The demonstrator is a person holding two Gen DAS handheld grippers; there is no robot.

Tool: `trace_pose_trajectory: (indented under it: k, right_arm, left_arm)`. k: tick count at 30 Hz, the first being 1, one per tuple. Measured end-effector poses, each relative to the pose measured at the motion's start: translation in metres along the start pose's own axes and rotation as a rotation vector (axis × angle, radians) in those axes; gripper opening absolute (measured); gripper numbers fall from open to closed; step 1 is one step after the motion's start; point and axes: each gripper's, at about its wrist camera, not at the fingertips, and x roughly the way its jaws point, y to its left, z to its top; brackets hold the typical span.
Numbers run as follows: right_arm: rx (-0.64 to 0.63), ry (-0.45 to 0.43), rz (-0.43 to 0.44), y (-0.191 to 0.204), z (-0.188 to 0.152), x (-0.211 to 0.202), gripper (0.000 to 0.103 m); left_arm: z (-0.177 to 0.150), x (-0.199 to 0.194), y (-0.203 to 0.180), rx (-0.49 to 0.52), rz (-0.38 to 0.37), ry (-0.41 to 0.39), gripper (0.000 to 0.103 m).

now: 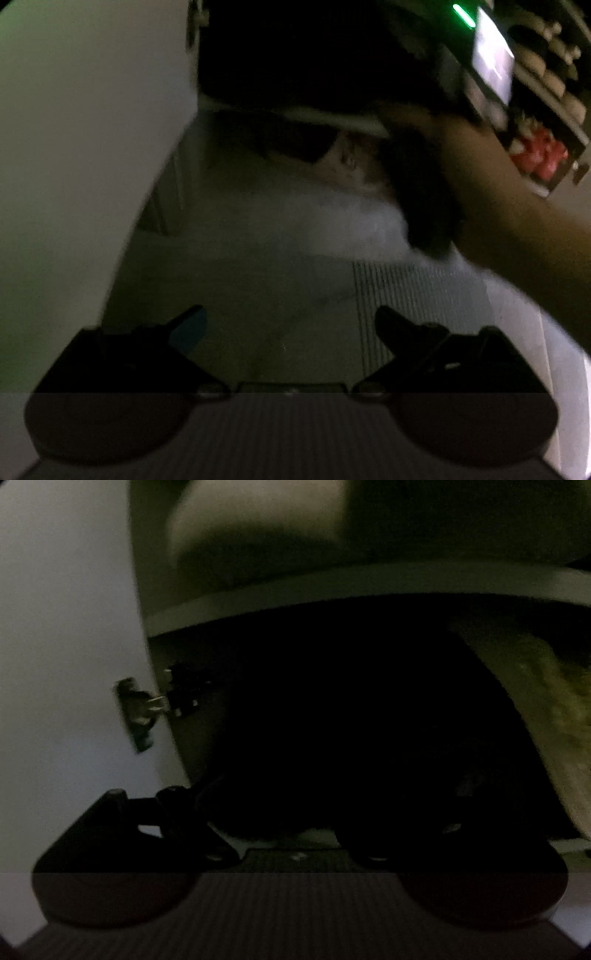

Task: Organize scattered shoes
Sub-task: 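Withdraw the right tool from the cabinet and back away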

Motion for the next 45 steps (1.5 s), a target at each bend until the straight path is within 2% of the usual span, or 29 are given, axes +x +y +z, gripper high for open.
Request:
trace_pose_trajectory:
  k: [4, 6, 8, 11, 12, 15, 17, 19, 21, 23, 25, 27, 30, 34, 35, 37, 39, 41, 43, 45]
  right_arm:
    - [-0.063, -0.037, -0.058, -0.025, -0.005, -0.046, 0.088]
    - [-0.046, -0.021, -0.075, -0.039, -0.004, -0.07, 0.088]
    - [-0.015, 0.006, -0.107, -0.049, 0.008, -0.105, 0.088]
    - [0.036, 0.025, -0.151, -0.053, 0.024, -0.148, 0.088]
    - [0.055, 0.031, -0.165, -0.054, 0.031, -0.167, 0.088]
    - [0.068, 0.039, -0.226, -0.048, 0.062, -0.222, 0.088]
    - [0.075, 0.031, -0.268, -0.041, 0.088, -0.267, 0.088]
    - [0.087, 0.044, -0.306, -0.031, 0.112, -0.303, 0.088]
    - [0.119, 0.094, -0.342, -0.014, 0.142, -0.336, 0.088]
    - [0.194, 0.116, -0.341, 0.0, 0.178, -0.372, 0.089]
    - [0.252, 0.13, -0.34, 0.017, 0.217, -0.406, 0.089]
    - [0.236, 0.186, -0.349, 0.036, 0.26, -0.434, 0.089]
    - [0.242, 0.231, -0.371, 0.055, 0.317, -0.471, 0.089]
    - [0.3, 0.282, -0.382, 0.064, 0.393, -0.514, 0.089]
    - [0.28, 0.282, -0.405, 0.068, 0.414, -0.527, 0.089]
    - [0.208, 0.263, -0.487, 0.077, 0.441, -0.543, 0.089]
    - [0.2, 0.272, -0.549, 0.081, 0.46, -0.552, 0.089]
    - [0.246, 0.271, -0.626, 0.081, 0.478, -0.562, 0.089]
    - [0.315, 0.267, -0.681, 0.079, 0.492, -0.57, 0.089]
    - [0.37, 0.253, -0.684, 0.076, 0.496, -0.576, 0.089]
  left_arm:
    - [0.026, -0.005, -0.009, 0.01, 0.017, -0.02, 0.099]
    - [0.036, -0.009, -0.014, 0.024, 0.012, -0.015, 0.099]
    - [0.059, -0.026, -0.028, 0.017, 0.001, 0.0, 0.099]
    - [0.08, -0.052, -0.039, -0.05, -0.126, 0.074, 0.099]
    - [0.09, -0.063, -0.046, -0.037, -0.138, 0.094, 0.099]
    - [0.107, -0.109, -0.073, 0.08, -0.045, 0.066, 0.099]
    - [0.111, -0.144, -0.084, 0.097, 0.01, 0.038, 0.099]
    - [0.118, -0.17, -0.089, 0.073, 0.039, 0.044, 0.099]
    - [0.128, -0.21, -0.096, 0.009, 0.053, 0.077, 0.099]
    - [0.142, -0.254, -0.109, -0.034, 0.051, 0.121, 0.099]
    - [0.156, -0.291, -0.121, -0.043, 0.078, 0.157, 0.099]
    - [0.174, -0.332, -0.135, -0.03, 0.123, 0.213, 0.099]
    - [0.197, -0.387, -0.142, -0.046, 0.133, 0.252, 0.099]
    - [0.232, -0.445, -0.16, 0.062, 0.129, 0.245, 0.099]
    - [0.244, -0.463, -0.167, 0.142, 0.129, 0.228, 0.099]
    - [0.259, -0.478, -0.173, 0.192, 0.131, 0.231, 0.099]
    - [0.285, -0.497, -0.175, 0.207, 0.115, 0.233, 0.099]
    - [0.308, -0.51, -0.177, 0.204, 0.067, 0.221, 0.099]
    - [0.326, -0.518, -0.186, 0.262, 0.033, 0.192, 0.099]
    - [0.338, -0.525, -0.195, 0.315, 0.009, 0.162, 0.099]
